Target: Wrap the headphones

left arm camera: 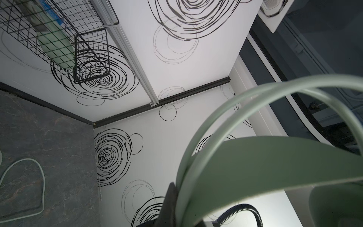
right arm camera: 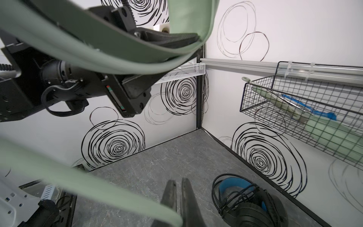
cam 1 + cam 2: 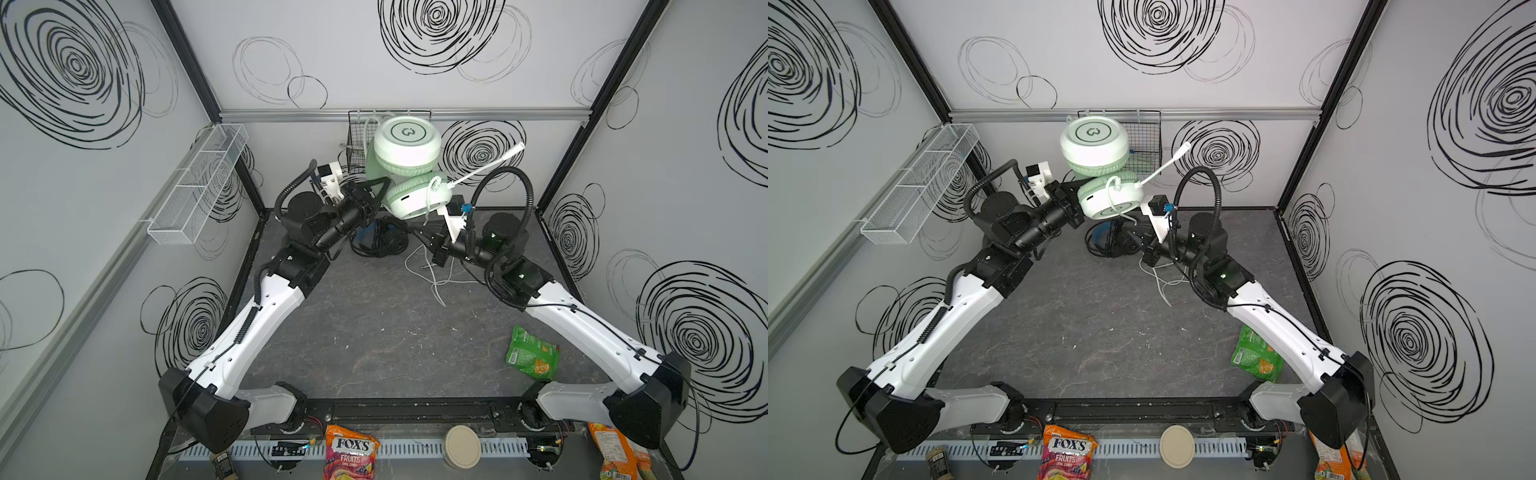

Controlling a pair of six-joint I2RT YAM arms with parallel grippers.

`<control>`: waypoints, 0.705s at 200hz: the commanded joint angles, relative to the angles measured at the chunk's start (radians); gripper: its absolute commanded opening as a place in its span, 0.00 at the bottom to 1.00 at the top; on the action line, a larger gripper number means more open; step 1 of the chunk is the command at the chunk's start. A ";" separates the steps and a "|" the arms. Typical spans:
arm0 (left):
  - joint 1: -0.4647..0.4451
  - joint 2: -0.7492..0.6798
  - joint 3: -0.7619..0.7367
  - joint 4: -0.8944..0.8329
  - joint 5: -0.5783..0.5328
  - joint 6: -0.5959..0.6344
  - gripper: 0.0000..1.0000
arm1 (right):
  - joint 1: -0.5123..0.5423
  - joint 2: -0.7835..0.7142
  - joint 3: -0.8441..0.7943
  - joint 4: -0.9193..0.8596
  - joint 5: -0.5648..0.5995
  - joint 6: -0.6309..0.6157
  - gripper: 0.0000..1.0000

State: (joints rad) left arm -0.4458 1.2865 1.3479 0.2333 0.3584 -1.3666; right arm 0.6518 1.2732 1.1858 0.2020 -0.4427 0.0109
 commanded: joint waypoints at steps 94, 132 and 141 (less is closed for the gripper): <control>-0.054 -0.005 0.028 0.200 0.062 -0.008 0.00 | 0.014 -0.009 0.034 -0.107 0.103 -0.072 0.04; -0.054 -0.026 0.068 0.056 0.062 0.127 0.00 | -0.010 0.034 0.071 -0.104 0.129 -0.100 0.06; -0.058 -0.035 0.091 -0.027 0.036 0.211 0.00 | -0.020 0.042 0.075 -0.099 0.127 -0.100 0.06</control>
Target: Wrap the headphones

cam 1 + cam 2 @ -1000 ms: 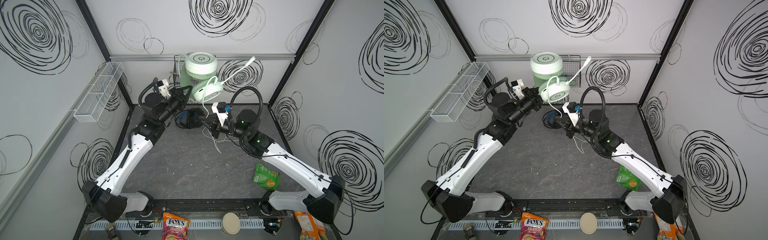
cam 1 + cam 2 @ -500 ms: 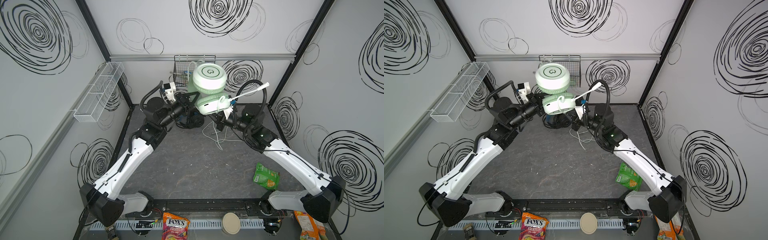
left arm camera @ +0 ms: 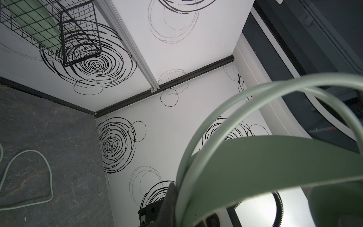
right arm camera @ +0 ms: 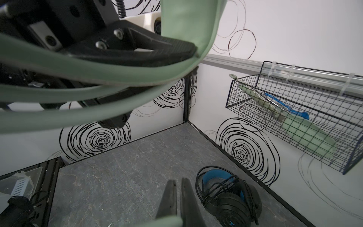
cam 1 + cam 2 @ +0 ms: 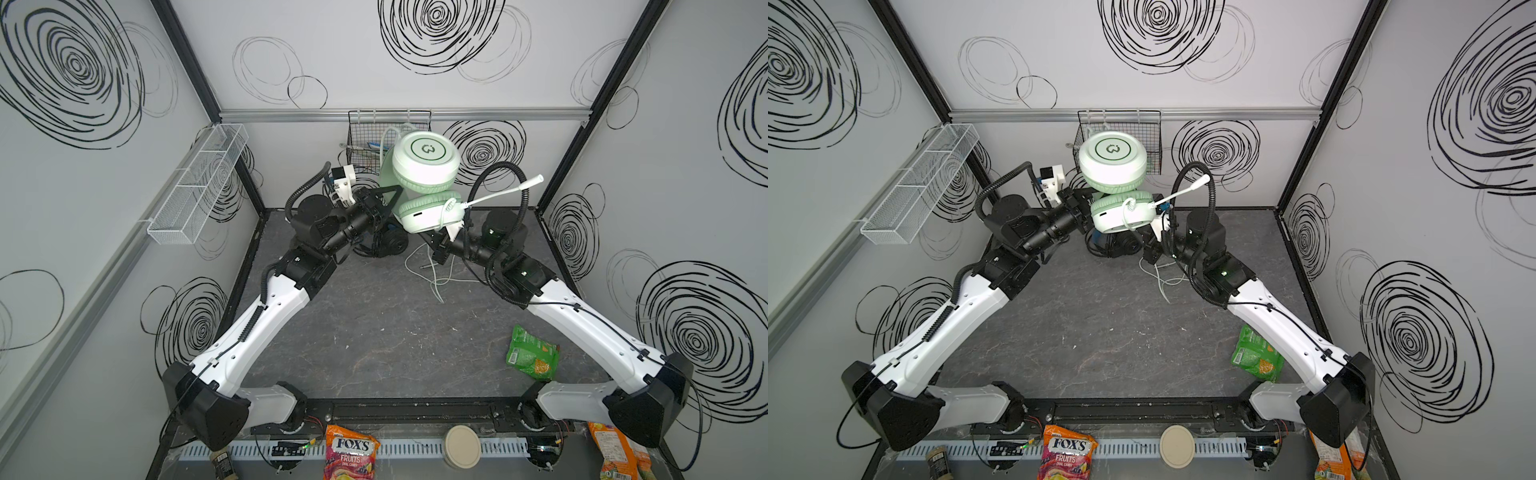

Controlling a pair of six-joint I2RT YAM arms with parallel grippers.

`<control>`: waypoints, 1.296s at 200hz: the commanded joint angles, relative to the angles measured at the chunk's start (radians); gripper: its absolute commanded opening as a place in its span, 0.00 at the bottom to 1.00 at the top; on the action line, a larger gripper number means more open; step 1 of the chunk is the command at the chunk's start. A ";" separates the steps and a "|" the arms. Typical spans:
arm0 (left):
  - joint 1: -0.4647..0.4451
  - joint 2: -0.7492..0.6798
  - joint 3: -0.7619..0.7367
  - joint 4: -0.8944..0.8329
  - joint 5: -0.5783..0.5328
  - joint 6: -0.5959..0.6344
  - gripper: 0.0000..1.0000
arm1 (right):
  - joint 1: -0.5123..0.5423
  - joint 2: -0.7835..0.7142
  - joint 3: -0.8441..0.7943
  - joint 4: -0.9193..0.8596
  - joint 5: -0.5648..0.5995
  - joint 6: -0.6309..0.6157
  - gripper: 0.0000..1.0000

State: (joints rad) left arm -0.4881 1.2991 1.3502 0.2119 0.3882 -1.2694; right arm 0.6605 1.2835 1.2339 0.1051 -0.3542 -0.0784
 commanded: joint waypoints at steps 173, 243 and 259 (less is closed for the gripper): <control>-0.036 -0.187 0.030 -0.737 -0.127 1.000 0.00 | -0.053 0.002 0.200 -0.186 0.191 -0.371 0.23; 0.013 -0.288 -0.167 -0.506 -0.037 0.957 0.00 | -0.060 -0.050 0.135 -0.158 0.178 -0.385 0.23; 0.033 -0.299 -0.197 -0.448 0.021 0.909 0.00 | -0.064 -0.060 0.119 -0.150 0.170 -0.397 0.23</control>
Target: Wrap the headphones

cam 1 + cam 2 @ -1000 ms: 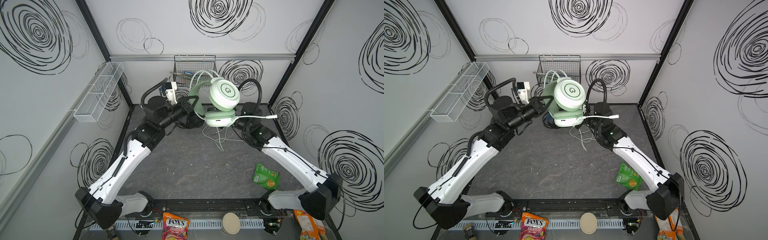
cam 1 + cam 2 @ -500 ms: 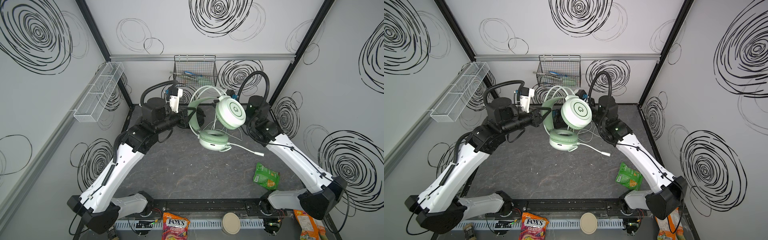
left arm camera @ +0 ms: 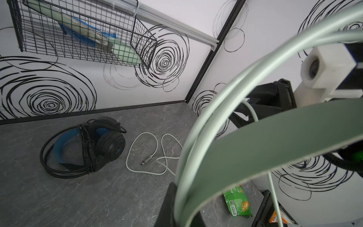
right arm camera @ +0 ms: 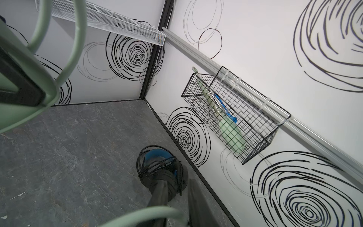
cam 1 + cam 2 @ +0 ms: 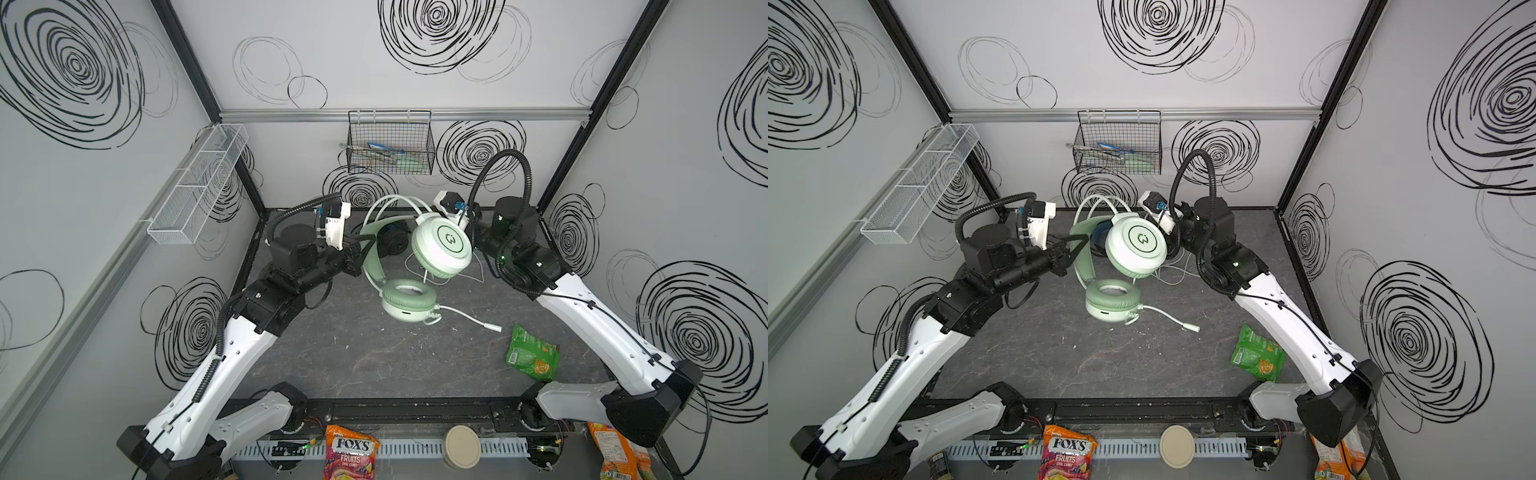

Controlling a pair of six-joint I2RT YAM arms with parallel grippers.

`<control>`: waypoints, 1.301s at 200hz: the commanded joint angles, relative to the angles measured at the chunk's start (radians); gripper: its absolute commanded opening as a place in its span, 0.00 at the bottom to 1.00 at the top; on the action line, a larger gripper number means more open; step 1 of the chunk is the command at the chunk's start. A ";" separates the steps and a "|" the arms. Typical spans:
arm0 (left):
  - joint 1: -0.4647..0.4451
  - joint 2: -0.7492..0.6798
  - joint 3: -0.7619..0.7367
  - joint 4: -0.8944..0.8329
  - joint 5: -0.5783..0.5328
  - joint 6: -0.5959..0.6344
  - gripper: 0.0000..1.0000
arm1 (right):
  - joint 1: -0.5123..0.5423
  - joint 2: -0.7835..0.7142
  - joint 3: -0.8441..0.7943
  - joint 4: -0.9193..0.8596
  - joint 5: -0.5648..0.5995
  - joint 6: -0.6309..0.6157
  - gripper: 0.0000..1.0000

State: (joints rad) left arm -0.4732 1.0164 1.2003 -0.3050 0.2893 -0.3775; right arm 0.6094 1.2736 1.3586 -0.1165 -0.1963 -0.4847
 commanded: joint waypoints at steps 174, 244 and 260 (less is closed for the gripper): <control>-0.112 -0.067 -0.070 -0.003 -0.391 -0.004 0.00 | 0.024 -0.081 -0.030 0.048 0.103 -0.084 0.24; -0.223 0.024 -0.069 -0.070 -0.916 -0.206 0.00 | 0.139 0.036 0.130 -0.090 0.425 -0.040 0.13; -0.236 0.076 -0.051 -0.059 -0.999 -0.219 0.00 | 0.165 0.053 0.151 -0.107 0.485 -0.043 0.12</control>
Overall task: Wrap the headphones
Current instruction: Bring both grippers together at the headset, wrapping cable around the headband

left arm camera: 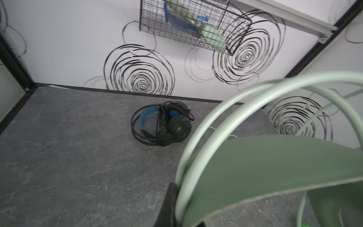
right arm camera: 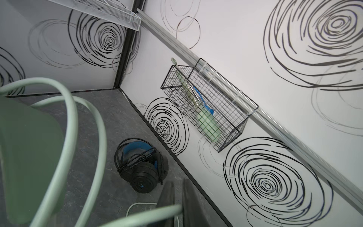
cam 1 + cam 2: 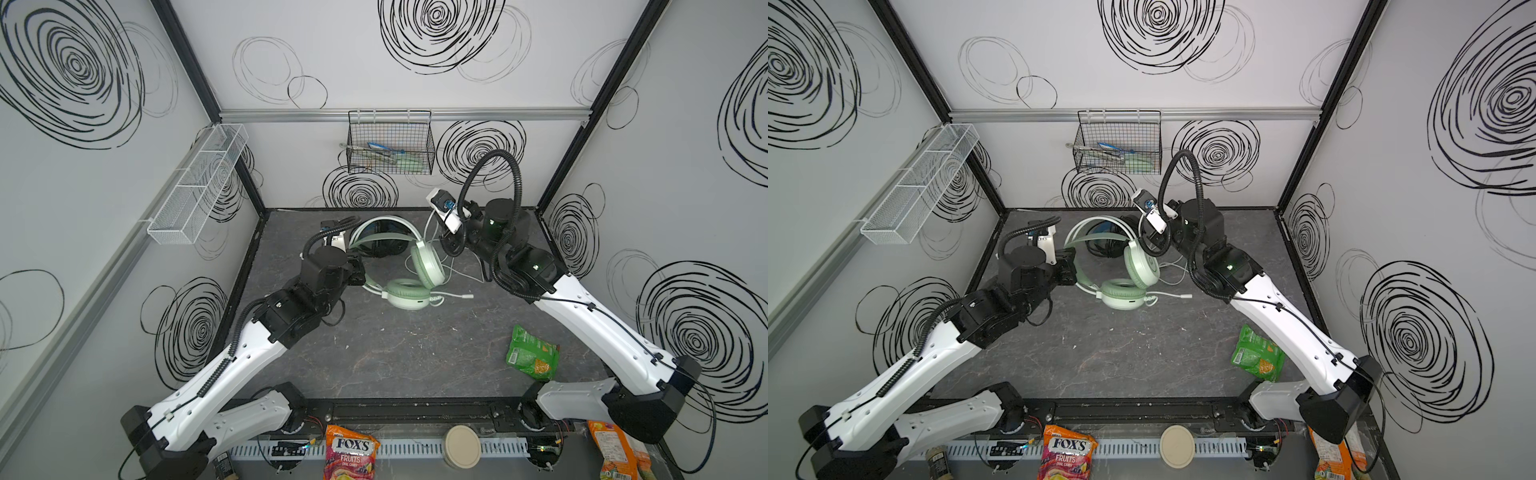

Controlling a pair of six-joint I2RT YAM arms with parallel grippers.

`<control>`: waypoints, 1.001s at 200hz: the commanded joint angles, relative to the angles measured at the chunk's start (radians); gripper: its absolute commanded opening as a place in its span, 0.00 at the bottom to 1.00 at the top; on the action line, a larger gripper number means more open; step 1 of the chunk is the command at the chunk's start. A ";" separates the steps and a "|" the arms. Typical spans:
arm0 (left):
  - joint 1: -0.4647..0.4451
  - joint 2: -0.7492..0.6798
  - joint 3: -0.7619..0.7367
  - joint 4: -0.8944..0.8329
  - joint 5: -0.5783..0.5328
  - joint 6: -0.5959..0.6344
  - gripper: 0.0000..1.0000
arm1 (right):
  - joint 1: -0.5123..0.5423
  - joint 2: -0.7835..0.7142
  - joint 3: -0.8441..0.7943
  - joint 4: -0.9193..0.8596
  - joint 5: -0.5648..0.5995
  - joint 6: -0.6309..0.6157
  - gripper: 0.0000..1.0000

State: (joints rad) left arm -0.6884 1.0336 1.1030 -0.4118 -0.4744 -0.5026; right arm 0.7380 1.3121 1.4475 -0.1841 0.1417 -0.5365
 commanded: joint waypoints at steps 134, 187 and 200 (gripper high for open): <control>0.078 0.320 0.292 0.266 -0.431 -0.011 0.00 | 0.178 0.141 0.285 -0.342 0.402 0.213 0.11; 0.117 0.353 0.362 0.319 -0.358 -0.051 0.00 | 0.246 0.111 0.244 -0.275 0.217 0.288 0.15; 0.121 0.359 0.372 0.318 -0.326 -0.085 0.00 | 0.256 0.110 0.238 -0.255 0.184 0.295 0.15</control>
State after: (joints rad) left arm -0.5735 1.3846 1.4166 -0.2295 -0.8478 -0.5007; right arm 0.9752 1.4559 1.6947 -0.4862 0.4282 -0.2958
